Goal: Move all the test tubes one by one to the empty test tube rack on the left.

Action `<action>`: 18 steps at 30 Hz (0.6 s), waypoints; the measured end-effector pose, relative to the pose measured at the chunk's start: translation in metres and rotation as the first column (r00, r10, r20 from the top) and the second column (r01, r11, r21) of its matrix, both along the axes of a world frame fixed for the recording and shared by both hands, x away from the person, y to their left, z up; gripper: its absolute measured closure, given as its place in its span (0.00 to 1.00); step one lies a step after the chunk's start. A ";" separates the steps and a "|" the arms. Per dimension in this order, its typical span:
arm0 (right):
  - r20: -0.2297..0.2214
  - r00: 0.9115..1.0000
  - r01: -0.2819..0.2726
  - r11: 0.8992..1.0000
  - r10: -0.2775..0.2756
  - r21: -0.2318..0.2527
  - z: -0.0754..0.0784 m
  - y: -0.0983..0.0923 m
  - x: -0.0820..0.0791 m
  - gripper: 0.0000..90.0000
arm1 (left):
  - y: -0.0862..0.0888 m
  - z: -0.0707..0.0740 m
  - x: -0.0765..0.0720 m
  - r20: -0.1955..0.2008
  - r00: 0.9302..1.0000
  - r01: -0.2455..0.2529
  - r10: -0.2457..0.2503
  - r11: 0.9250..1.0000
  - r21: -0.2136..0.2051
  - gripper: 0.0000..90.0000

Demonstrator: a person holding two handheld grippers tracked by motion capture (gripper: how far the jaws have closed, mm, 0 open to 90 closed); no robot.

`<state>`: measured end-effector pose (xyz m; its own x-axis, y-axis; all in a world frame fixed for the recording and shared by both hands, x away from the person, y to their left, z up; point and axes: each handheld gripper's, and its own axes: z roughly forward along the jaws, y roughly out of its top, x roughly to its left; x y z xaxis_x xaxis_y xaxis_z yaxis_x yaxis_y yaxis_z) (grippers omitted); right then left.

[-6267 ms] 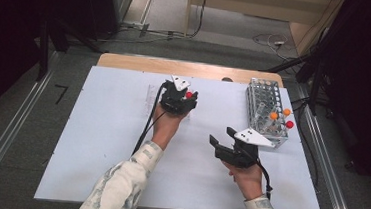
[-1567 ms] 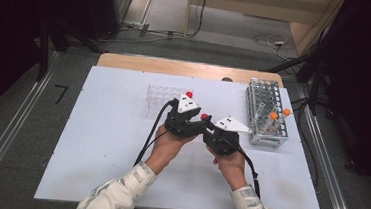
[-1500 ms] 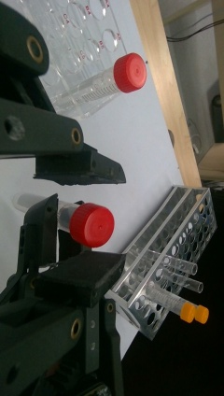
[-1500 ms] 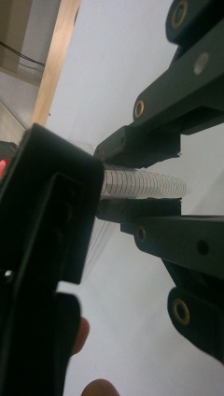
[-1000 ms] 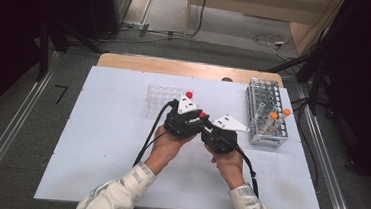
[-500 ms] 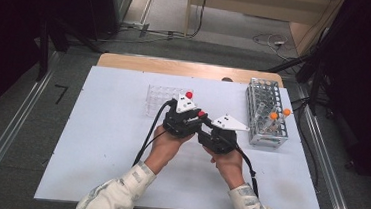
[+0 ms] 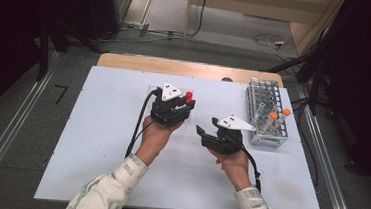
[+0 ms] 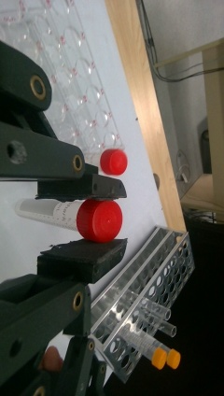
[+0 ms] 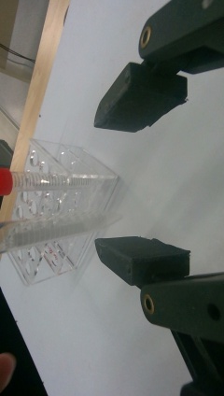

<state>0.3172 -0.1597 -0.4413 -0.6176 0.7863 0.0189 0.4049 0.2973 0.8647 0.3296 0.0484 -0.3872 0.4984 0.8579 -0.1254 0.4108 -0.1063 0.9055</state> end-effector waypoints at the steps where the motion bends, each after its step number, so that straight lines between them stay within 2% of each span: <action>1: 0.000 1.000 0.000 1.000 0.000 0.000 0.000 0.000 0.000 0.37 | 0.002 0.001 0.001 0.004 1.000 -0.004 0.004 1.000 0.004 0.78; 13: -0.029 0.999 0.046 0.999 -0.046 -0.006 -0.003 -0.013 0.001 0.22 | 0.016 0.020 0.011 0.031 0.998 -0.062 0.062 0.998 0.008 0.78; 18: -0.029 0.998 0.056 0.998 -0.056 -0.006 -0.004 -0.016 0.000 0.19 | 0.018 0.024 0.015 0.038 0.997 -0.074 0.074 0.997 0.011 0.78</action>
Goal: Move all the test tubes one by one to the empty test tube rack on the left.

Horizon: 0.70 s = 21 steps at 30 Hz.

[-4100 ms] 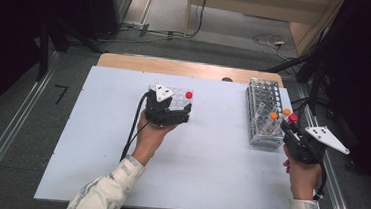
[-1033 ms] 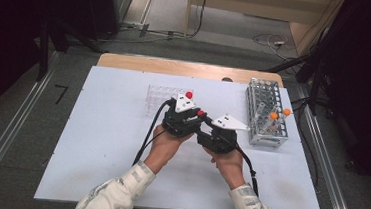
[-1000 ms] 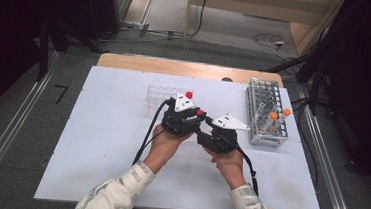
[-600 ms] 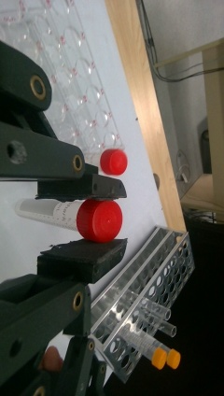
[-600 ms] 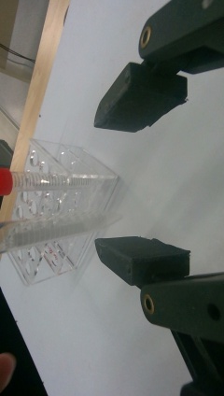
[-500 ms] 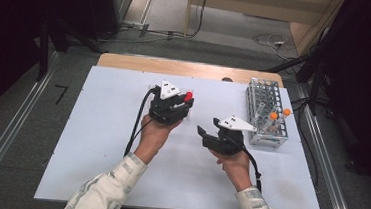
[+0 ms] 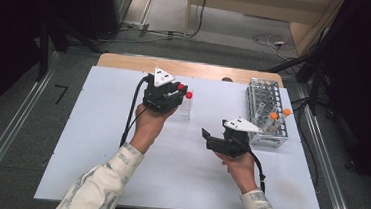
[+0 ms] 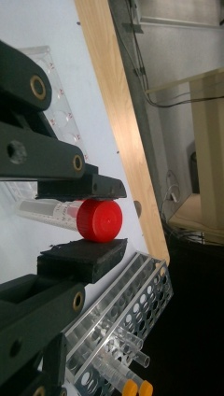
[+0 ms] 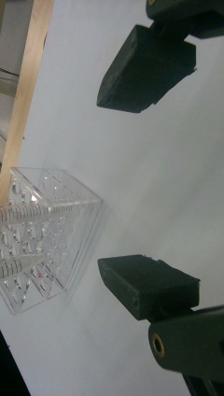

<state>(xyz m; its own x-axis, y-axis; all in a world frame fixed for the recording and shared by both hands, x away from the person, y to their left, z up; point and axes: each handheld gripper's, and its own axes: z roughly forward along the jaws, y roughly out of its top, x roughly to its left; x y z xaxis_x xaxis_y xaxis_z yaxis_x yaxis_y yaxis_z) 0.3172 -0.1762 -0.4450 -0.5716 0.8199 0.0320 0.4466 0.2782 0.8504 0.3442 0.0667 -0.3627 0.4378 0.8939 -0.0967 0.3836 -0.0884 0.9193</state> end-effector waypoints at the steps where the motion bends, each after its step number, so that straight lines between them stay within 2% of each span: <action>1: -0.002 1.000 0.003 1.000 -0.003 0.002 0.000 -0.001 0.000 0.19 | 0.000 0.001 0.001 0.000 1.000 -0.004 0.004 1.000 0.000 0.78; 12: -0.007 1.000 0.020 1.000 -0.020 0.018 -0.002 -0.010 -0.001 0.19 | 0.000 0.010 0.015 0.013 0.999 -0.032 0.032 0.999 0.010 0.78; 17: -0.009 1.000 0.018 1.000 -0.018 0.021 -0.003 -0.012 -0.002 0.19 | -0.003 0.008 0.023 0.008 0.999 -0.045 0.044 0.999 0.013 0.78; 21: -0.008 1.000 0.021 0.999 -0.021 0.025 -0.003 -0.014 -0.002 0.19 | -0.005 0.002 0.029 -0.002 0.998 -0.058 0.058 0.998 0.033 0.78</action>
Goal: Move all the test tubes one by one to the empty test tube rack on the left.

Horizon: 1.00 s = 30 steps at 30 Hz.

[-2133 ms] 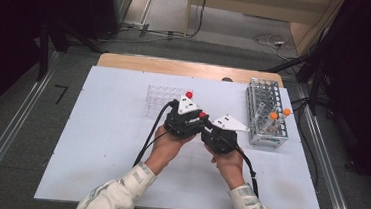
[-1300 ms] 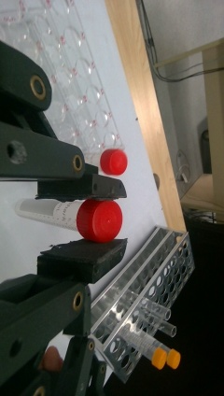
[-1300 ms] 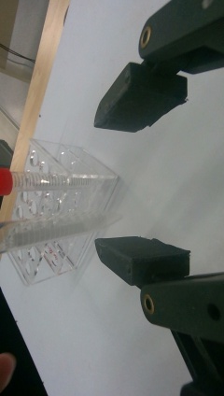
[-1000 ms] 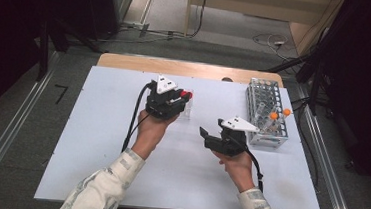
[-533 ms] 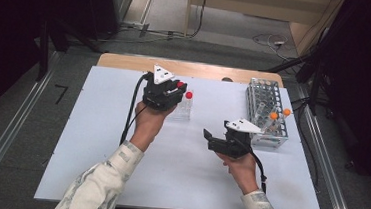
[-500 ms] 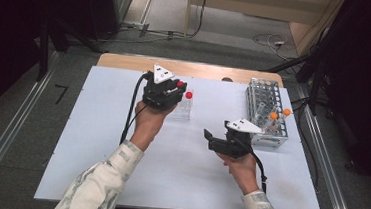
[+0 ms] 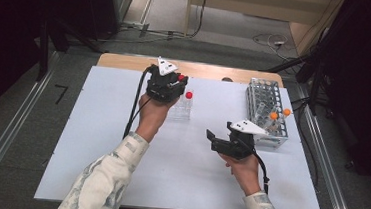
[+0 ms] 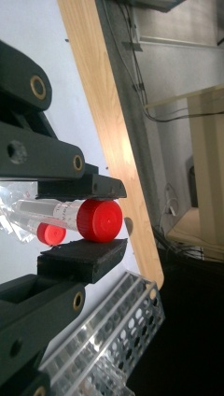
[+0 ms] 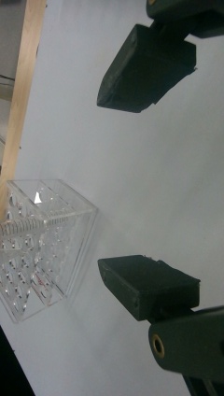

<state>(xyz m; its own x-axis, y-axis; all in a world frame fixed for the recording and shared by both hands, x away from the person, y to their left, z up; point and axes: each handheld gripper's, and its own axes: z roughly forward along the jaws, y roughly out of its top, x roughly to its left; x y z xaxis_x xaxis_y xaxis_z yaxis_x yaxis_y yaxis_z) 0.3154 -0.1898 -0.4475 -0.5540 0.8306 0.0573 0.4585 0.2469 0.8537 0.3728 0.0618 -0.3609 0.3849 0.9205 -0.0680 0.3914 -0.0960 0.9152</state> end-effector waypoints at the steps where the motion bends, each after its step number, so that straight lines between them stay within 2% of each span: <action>1: 0.002 1.000 -0.001 1.000 0.001 0.000 0.000 -0.001 0.000 0.19 | 0.000 -0.001 0.001 -0.003 1.000 -0.001 0.001 1.000 -0.001 0.78; 5: 0.001 1.000 0.001 1.000 -0.001 0.004 0.000 -0.002 0.000 0.19 | -0.001 -0.005 0.005 -0.007 1.000 -0.007 0.007 1.000 -0.005 0.78; 12: 0.001 1.000 0.006 1.000 -0.006 0.006 0.000 -0.004 0.000 0.19 | -0.005 -0.014 0.006 -0.011 1.000 -0.011 0.011 1.000 0.014 0.78; 23: -0.003 1.000 0.001 1.000 -0.001 -0.001 -0.001 -0.003 0.000 0.19 | -0.006 -0.035 0.005 -0.022 1.000 -0.019 0.019 1.000 0.017 0.78; 30: -0.007 1.000 0.005 1.000 -0.006 -0.002 -0.002 -0.003 0.000 0.20 | -0.006 -0.038 0.004 -0.021 1.000 -0.018 0.018 1.000 0.018 0.77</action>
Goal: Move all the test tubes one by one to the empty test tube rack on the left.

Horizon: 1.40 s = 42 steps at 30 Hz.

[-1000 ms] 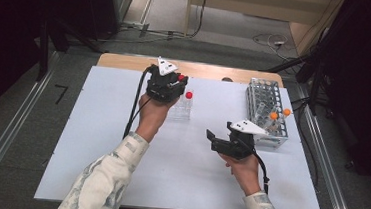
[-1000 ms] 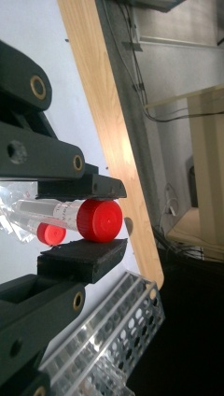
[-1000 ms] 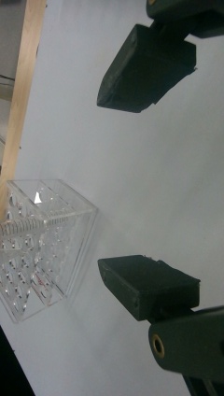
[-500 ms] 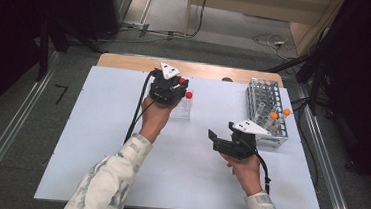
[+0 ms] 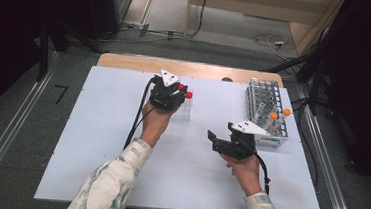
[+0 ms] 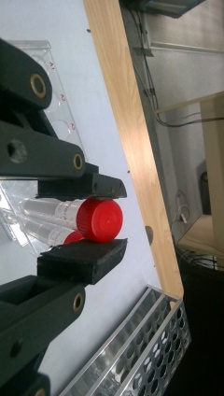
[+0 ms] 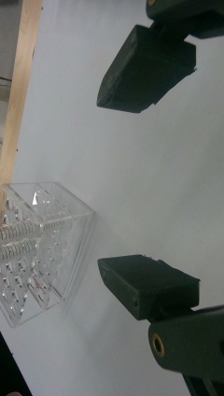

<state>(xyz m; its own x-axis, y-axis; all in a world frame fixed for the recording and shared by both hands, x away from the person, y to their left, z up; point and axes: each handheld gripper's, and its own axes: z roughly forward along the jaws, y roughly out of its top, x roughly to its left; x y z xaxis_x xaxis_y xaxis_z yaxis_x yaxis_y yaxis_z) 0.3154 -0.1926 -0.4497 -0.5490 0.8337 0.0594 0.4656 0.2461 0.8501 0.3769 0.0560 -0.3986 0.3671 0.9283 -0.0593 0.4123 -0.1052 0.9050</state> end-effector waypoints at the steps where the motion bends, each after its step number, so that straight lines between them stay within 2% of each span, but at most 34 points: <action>1: 0.000 1.000 0.000 1.000 0.000 0.001 0.000 0.000 0.000 0.20 | 0.000 0.000 0.000 -0.001 1.000 0.001 -0.001 1.000 0.000 0.77; 10: -0.001 1.000 -0.002 1.000 0.002 0.000 0.000 0.000 0.000 0.20 | -0.002 -0.002 0.000 -0.009 1.000 0.004 -0.004 1.000 0.005 0.74; 18: -0.001 1.000 0.001 1.000 -0.001 0.001 0.000 0.000 0.000 0.20 | 0.001 0.000 -0.001 -0.012 1.000 0.005 -0.005 1.000 -0.012 0.69; 21: 0.000 1.000 0.000 1.000 0.000 0.001 0.000 -0.001 0.000 0.20 | 0.002 0.001 -0.002 -0.017 1.000 0.017 -0.018 1.000 -0.024 0.61; 24: 0.002 1.000 0.002 1.000 -0.002 0.004 0.000 -0.002 0.000 0.20 | 0.003 0.001 -0.002 -0.028 0.999 0.022 -0.023 0.999 -0.032 0.43; 27: 0.004 1.000 0.007 1.000 -0.007 0.006 0.001 -0.003 0.000 0.20 | 0.004 0.002 -0.004 -0.031 0.999 0.022 -0.023 0.999 -0.036 0.32; 35: 0.014 1.000 0.017 1.000 -0.017 0.007 0.004 -0.010 -0.003 0.20 | 0.007 0.005 -0.009 -0.037 0.999 0.033 -0.035 0.998 -0.056 0.20; 42: 0.029 0.999 0.043 0.999 -0.043 0.016 0.009 -0.026 -0.007 0.20 | 0.010 0.003 -0.013 -0.046 0.998 0.041 -0.044 0.997 -0.066 0.12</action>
